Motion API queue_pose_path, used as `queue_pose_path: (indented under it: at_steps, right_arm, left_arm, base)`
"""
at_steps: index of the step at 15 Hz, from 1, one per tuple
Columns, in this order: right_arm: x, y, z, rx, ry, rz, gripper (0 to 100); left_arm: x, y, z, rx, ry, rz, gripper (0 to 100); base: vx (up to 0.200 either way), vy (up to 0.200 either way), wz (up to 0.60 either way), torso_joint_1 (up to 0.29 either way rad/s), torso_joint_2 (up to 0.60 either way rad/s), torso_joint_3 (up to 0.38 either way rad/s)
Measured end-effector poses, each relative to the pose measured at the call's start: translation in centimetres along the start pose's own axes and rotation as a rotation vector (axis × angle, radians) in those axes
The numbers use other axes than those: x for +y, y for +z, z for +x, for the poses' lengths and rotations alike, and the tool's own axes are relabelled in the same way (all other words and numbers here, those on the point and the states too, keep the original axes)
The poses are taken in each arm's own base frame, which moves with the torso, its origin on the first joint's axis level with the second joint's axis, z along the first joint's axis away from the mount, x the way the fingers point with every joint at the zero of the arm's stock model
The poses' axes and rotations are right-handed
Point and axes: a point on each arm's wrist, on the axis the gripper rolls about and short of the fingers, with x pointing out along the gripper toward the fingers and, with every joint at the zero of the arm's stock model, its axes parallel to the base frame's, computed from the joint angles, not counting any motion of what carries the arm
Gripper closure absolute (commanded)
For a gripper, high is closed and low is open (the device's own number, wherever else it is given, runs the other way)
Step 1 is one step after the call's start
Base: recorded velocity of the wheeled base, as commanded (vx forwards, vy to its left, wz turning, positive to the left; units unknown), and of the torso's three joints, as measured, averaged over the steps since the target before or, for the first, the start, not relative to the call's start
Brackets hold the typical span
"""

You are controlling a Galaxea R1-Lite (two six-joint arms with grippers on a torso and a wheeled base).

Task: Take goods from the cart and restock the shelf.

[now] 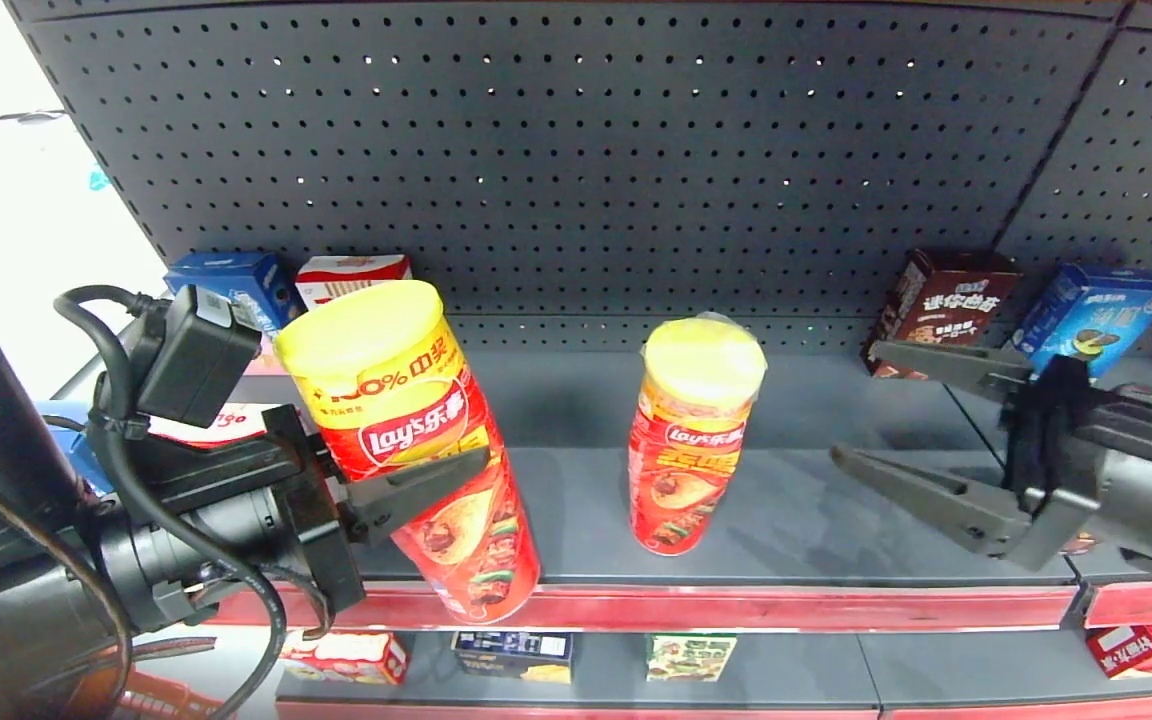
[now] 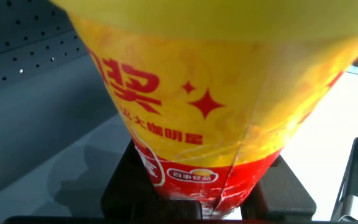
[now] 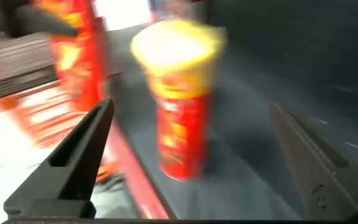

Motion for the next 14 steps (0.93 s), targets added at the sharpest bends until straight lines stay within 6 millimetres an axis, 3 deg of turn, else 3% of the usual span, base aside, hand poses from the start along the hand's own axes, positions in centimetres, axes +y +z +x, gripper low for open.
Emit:
queue_pose_path:
  at_steps: [2,5,10,14]
  right_arm:
    - [1.1,1.1,-3.2,0.004,-0.14,-0.008,0]
    - [3.5,0.7,-8.3,0.081,-0.307,0.01,0]
    - [7.4,-3.7,-16.0,0.294,-0.56,0.07,0]
    - [9.8,-8.4,-18.9,0.365,-0.813,0.134,0]
  left_arm:
    - [0.0,0.2,0.0,-0.007,0.0,0.004,100]
    - [-0.1,0.2,0.1,-0.007,-0.007,0.004,100]
    - [-0.1,0.1,0.0,-0.006,-0.003,0.003,100]
    - [-0.2,0.3,0.1,-0.012,-0.009,0.007,100]
  base:
    - [0.0,0.0,0.0,0.0,0.0,0.0]
    - [0.0,0.0,0.0,0.0,0.0,0.0]
    - [0.0,0.0,0.0,0.0,0.0,0.0]
    - [0.0,0.0,0.0,0.0,0.0,0.0]
